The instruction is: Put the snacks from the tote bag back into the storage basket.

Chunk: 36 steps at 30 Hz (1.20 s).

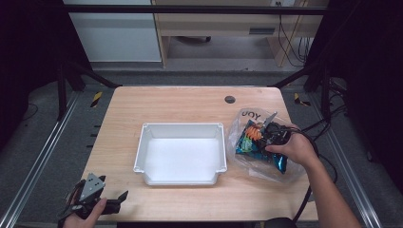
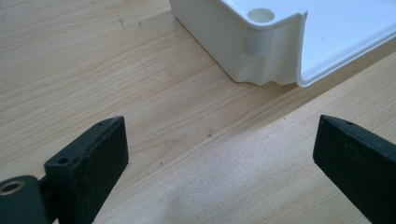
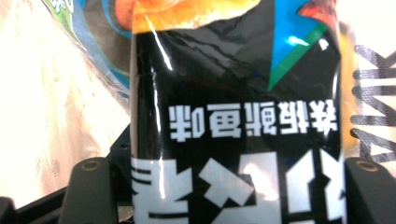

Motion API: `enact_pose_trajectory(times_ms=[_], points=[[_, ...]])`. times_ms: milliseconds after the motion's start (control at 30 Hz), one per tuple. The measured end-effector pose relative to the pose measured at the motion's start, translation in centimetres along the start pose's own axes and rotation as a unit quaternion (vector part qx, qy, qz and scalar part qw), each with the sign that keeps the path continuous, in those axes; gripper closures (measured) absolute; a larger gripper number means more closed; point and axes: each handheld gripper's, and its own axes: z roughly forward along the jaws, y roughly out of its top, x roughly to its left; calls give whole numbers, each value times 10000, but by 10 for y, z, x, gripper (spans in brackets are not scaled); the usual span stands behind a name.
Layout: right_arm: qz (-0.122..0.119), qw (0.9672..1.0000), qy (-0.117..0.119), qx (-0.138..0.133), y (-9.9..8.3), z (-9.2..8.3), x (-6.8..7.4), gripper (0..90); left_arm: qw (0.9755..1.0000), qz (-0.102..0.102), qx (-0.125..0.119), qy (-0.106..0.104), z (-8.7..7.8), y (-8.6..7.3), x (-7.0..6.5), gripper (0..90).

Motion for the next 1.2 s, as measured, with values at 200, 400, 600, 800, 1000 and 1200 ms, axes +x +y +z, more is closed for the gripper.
enact_pose_trajectory(times_ms=[200,400,600,800,1000,1200], points=[[-59,9996,-181,-190,-2,-12,5,383,10000,-10,0,19,-1,0,1,29],[-69,9992,-300,-262,-4,-22,8,386,10000,-18,-21,14,0,0,0,29],[-14,9984,-450,-331,-12,-32,8,389,10000,-25,-20,21,-1,0,1,29],[4,9970,-637,-436,-20,-45,14,391,10000,-41,-12,79,-1,-1,3,30],[83,9945,-771,-705,-27,-58,19,393,9999,-52,-11,118,-1,-1,3,30],[218,9907,-854,-1033,-33,-73,16,395,9999,-62,-19,119,-2,-1,3,31]])
